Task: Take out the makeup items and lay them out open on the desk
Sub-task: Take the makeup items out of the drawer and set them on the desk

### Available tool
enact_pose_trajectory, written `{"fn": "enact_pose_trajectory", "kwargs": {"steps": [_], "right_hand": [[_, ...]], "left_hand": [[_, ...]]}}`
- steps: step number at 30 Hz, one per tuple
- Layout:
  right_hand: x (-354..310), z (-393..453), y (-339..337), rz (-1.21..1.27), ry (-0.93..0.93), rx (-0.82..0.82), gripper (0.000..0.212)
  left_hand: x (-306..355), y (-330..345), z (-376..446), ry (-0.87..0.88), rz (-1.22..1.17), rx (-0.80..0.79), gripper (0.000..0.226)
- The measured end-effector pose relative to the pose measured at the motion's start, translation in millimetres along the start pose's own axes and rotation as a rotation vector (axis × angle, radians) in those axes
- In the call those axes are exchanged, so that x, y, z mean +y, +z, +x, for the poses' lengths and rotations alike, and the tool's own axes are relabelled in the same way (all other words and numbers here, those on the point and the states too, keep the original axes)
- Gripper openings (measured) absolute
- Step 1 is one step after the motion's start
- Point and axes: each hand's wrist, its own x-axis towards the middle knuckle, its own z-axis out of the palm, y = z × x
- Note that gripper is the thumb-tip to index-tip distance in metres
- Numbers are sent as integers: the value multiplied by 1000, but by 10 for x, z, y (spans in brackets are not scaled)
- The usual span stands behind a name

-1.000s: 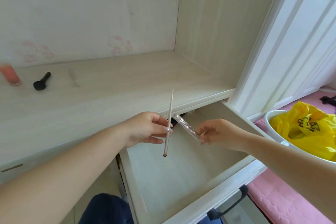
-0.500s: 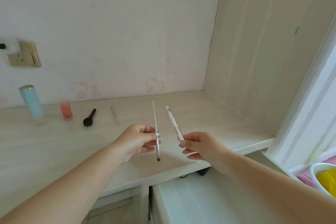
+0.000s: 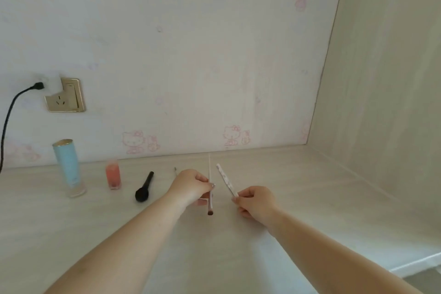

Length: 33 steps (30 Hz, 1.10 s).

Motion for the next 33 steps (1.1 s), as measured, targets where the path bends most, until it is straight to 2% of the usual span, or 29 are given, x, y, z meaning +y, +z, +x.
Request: {"fn": "enact_pose_trajectory", "kwargs": {"steps": [5,14,17,24,33], "right_hand": [[-24,310,48,-127,-11,66,13],[-106,629,81,-275,7,67,15],[-126,673,73,-277,1,56,14],[-107,751,85,-289,-3,49,7],[-72,809,93,-232,-3,58,8]], "left_hand": [[15,27,285,8,70,40,13],[55,150,693,48,406,88,39],[36,163,763,72,557,136,29],[-10,194,870,85,685,156,16],[-28,200,905,94,731,153,21]]}}
